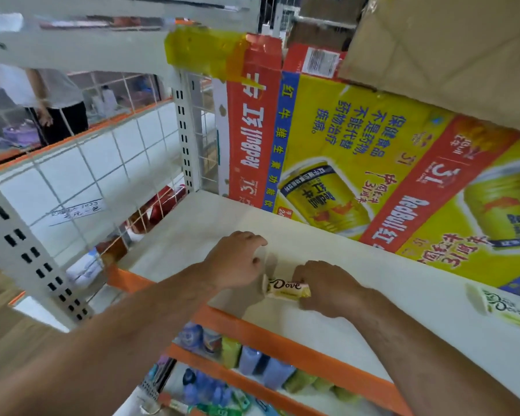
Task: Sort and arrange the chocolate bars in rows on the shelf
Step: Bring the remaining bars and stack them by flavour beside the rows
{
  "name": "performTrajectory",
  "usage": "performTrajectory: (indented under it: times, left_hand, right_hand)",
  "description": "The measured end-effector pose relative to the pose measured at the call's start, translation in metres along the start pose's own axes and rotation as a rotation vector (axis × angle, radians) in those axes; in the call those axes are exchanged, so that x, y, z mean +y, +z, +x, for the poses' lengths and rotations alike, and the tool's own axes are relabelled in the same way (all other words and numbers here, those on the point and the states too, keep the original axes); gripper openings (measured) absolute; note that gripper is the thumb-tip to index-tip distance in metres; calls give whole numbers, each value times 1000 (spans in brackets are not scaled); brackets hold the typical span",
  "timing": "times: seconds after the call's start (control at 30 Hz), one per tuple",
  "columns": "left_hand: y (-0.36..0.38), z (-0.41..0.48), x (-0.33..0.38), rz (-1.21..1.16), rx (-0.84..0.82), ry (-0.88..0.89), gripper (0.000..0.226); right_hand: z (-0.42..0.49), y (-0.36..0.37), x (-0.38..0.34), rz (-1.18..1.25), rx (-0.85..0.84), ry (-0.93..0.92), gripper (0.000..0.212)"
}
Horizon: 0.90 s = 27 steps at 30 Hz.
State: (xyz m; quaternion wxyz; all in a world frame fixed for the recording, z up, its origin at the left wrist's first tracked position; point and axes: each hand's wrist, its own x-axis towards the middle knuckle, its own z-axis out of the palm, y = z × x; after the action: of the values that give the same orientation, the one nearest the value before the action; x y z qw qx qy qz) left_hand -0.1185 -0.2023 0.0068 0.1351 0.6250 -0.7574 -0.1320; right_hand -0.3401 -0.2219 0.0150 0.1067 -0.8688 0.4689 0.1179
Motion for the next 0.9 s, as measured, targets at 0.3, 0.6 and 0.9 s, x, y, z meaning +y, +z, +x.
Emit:
performTrajectory:
  times: [0.3, 0.6, 0.9]
  left_hand:
    - [46, 45, 104, -12, -56, 195, 47]
    - [103, 67, 243, -1, -68, 274, 50]
    - [173, 89, 354, 7, -43, 254, 64]
  right_hand:
    - [-91, 19, 89, 173, 161, 241, 39]
    - [-189, 42, 209, 273, 236, 363, 40]
    - [-246, 66, 323, 279, 286, 376, 39]
